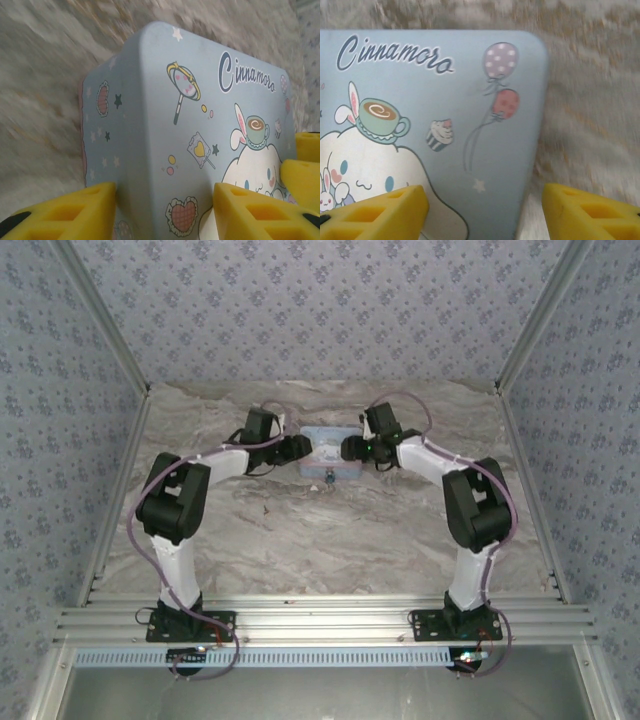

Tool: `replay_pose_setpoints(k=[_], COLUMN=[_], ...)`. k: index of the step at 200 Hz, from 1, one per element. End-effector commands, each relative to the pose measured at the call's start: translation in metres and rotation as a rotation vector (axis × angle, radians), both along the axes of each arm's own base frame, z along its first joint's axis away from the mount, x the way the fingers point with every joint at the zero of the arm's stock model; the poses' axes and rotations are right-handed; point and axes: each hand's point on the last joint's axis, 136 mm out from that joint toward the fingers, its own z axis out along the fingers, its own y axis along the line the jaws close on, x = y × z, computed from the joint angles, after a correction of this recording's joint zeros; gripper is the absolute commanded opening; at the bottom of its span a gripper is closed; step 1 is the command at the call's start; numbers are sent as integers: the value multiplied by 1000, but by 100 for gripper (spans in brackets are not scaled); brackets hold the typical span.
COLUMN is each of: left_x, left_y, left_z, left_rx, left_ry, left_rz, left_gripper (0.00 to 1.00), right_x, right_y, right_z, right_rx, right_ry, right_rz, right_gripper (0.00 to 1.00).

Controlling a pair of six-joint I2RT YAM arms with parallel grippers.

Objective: Unlock a padlock with a key

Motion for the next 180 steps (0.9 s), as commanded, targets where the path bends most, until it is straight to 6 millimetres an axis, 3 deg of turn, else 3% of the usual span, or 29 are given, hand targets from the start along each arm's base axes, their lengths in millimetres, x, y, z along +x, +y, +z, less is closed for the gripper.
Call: replay_pose_setpoints(k=[1,31,61,98,135,180], left_x=[-57,-79,-84,-90,-107,-115], left_y=[-20,-13,0,20,29,7], left_z=[-9,-11,-2,21,24,18], left_rx=[40,74,117,109,76,-6], left_ry=[67,72,56,14,-5,-2], left_rz=[-118,-113,-109,-80,-59,-97], left_gripper=[52,55,60,62,60,53], right_x=[-66,-98,-107,-119,-142,-154], right_y=[-1,-15,-30,-39,-41,-29], right_z=[-33,-26,-6,16,-12,-31], right_rx=[-79,-100,-99,-66,-20,11], right_ry=[139,126,119,106,179,212], right_rz=[29,-40,-115,-160,-194,-191], right_gripper=[66,71,79,81,77,64])
